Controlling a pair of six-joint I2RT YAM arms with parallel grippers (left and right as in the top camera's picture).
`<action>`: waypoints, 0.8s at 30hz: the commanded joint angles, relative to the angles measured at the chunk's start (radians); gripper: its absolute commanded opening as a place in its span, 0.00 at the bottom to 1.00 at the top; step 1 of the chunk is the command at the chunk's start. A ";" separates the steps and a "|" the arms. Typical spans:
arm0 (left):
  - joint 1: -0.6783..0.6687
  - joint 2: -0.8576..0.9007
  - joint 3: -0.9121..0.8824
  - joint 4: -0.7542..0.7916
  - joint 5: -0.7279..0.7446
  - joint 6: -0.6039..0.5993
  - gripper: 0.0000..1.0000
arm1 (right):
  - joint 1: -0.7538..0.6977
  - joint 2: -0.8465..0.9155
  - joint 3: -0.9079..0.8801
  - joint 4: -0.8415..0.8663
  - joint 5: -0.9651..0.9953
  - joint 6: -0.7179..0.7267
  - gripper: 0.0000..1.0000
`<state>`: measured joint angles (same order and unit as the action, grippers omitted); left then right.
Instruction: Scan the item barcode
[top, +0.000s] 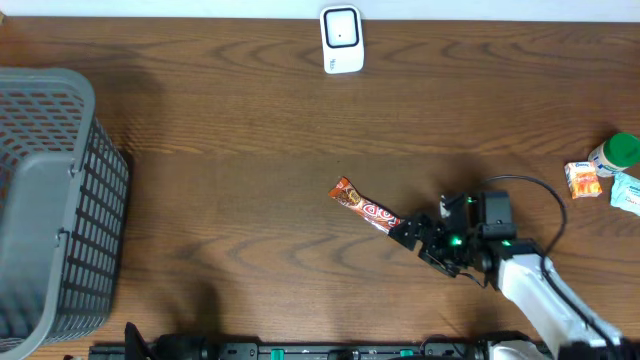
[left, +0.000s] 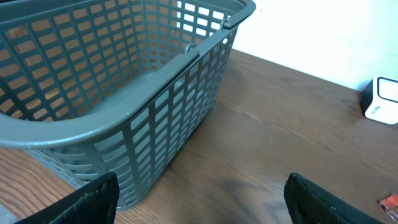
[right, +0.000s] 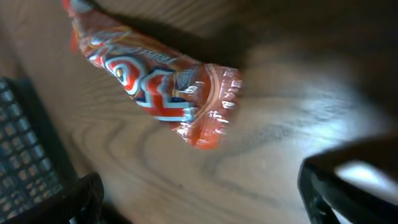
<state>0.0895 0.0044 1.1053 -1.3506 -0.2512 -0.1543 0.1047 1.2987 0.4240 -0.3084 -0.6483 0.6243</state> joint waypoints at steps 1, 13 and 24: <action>-0.003 -0.001 0.000 0.001 0.005 -0.001 0.85 | 0.037 0.101 -0.003 0.066 0.061 0.019 0.96; -0.003 -0.001 0.000 0.001 0.005 -0.001 0.85 | 0.121 0.342 -0.002 0.259 0.124 0.067 0.01; -0.003 -0.001 0.000 0.001 0.005 -0.001 0.86 | 0.119 0.136 0.099 0.172 0.153 0.048 0.02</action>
<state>0.0895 0.0044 1.1053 -1.3506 -0.2485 -0.1543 0.2211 1.5204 0.4801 -0.0917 -0.5903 0.6800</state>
